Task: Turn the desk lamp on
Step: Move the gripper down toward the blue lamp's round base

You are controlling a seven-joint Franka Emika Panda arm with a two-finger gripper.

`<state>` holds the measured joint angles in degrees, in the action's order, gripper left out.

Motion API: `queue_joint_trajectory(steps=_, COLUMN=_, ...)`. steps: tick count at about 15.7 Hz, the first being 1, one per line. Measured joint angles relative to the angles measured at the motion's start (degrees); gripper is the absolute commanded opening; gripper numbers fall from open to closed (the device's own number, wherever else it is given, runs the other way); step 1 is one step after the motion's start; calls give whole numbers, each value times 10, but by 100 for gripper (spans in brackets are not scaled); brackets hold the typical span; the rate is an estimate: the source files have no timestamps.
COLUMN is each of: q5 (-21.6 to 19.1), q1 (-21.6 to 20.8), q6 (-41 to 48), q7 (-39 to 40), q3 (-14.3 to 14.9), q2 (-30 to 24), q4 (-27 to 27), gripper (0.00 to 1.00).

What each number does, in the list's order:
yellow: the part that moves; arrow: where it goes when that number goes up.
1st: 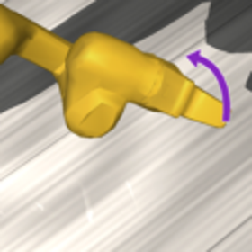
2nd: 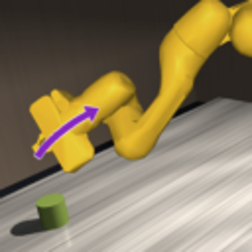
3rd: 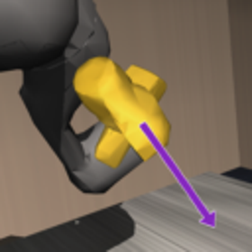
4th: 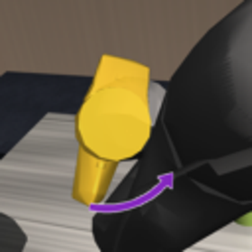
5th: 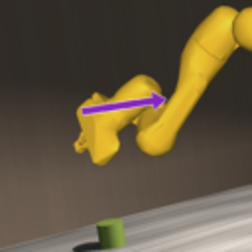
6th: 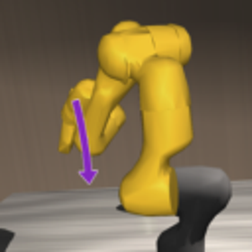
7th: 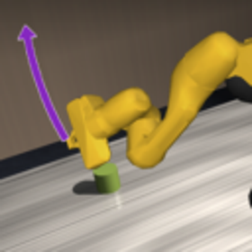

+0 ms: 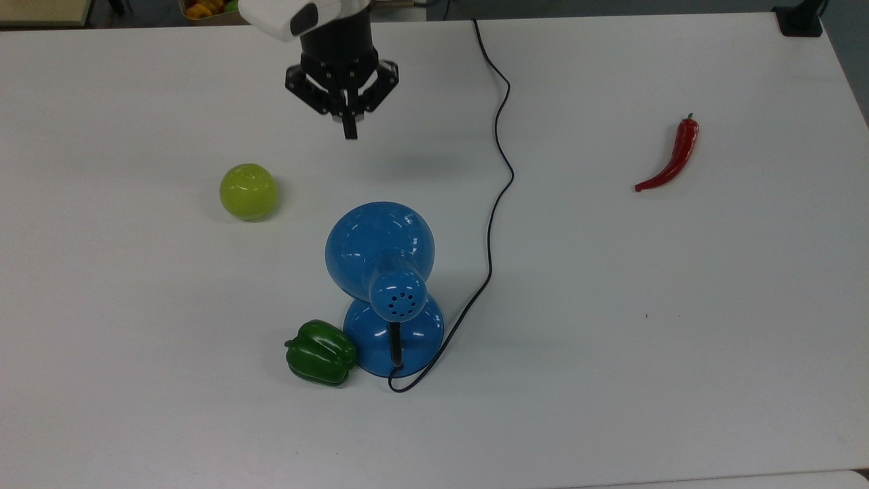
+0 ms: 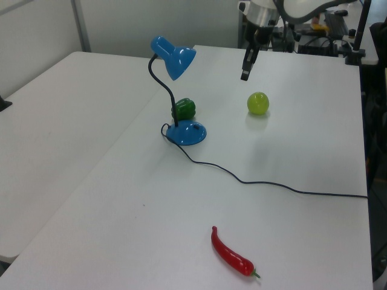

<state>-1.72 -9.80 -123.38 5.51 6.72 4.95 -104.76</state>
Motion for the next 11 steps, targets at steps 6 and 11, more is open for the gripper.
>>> queue_joint_trajectory(steps=6, q5=0, q1=-2, q6=-145, q7=0, q3=-4, q2=13, q4=-67, gripper=0)
queue_joint_trajectory(steps=11, q5=0, q1=-5, q6=-248, q7=0, q3=-8, q2=39, q4=-97, gripper=0)
